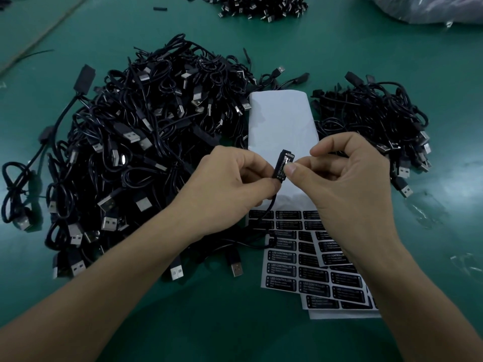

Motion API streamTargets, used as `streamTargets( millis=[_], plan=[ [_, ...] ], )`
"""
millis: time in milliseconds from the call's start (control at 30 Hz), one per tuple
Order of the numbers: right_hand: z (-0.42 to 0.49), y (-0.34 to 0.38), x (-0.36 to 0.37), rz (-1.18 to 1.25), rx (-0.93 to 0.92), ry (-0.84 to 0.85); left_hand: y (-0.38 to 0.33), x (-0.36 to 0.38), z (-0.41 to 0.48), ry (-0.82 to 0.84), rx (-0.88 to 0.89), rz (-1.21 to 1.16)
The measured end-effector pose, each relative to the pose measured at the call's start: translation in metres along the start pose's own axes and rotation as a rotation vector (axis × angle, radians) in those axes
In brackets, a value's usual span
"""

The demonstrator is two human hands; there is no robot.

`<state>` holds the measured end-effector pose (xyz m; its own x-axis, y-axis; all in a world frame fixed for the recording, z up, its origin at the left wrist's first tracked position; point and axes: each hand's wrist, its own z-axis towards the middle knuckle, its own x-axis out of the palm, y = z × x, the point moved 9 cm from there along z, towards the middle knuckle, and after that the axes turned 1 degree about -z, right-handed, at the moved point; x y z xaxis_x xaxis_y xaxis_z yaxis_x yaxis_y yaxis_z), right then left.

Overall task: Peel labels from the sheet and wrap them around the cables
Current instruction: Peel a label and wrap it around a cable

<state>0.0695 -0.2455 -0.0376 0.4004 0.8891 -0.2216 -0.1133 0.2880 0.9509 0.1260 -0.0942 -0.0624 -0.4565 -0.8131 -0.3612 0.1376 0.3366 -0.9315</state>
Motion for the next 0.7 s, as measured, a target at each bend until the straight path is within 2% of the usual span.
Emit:
streamTargets(
  millis=[300, 700],
  plan=[
    [-0.0003, 0.0027, 0.0023, 0.128, -0.016, 0.015, -0.0029, -0.0035, -0.0005, -0.038, 0.011, 0.056],
    [0.0017, -0.0043, 0.0054, 0.123, 0.041, 0.047, -0.0060, 0.0004, -0.0005, -0.006, 0.050, 0.007]
  ],
)
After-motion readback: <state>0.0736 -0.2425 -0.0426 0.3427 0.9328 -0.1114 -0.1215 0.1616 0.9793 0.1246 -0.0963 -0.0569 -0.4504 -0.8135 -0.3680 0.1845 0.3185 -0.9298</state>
